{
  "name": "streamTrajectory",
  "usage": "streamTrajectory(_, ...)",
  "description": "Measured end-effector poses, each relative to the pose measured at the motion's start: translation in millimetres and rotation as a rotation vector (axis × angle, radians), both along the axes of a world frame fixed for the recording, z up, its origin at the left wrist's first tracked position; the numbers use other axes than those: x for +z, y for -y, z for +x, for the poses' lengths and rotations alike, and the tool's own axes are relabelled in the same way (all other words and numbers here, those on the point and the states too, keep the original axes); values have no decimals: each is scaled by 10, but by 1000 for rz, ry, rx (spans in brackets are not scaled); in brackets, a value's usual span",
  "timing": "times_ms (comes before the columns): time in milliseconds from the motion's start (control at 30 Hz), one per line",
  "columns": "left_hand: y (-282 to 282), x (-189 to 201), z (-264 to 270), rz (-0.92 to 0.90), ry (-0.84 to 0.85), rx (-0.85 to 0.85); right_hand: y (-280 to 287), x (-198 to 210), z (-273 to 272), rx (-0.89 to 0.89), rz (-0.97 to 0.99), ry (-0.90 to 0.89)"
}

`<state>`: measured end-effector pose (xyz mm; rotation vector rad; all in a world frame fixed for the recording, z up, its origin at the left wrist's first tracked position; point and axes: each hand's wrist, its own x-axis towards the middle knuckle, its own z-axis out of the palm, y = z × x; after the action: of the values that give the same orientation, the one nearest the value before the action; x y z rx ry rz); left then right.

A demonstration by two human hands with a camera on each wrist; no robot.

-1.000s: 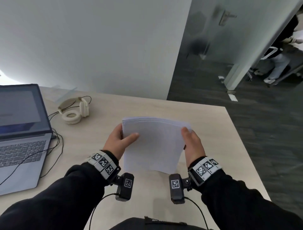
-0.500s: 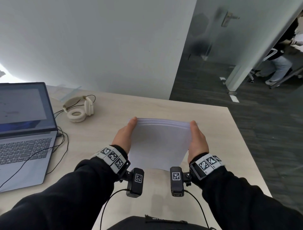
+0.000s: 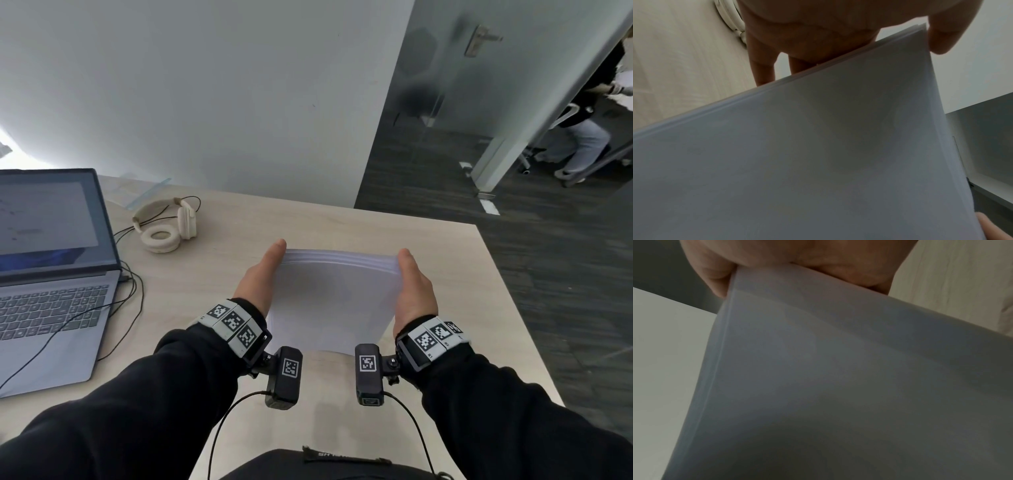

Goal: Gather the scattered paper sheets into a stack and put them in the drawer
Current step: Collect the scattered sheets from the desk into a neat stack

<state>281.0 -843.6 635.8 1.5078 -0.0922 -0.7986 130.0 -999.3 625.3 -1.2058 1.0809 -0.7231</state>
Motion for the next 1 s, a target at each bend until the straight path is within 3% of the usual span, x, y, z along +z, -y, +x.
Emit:
streamTrajectory(767,23,-87,45,-88,260,-75,-39,47,-38,24,-129,-60)
streamTrajectory(1000,-51,-388,57,-108,262,-202,-38,56,-44,30,-114,-96)
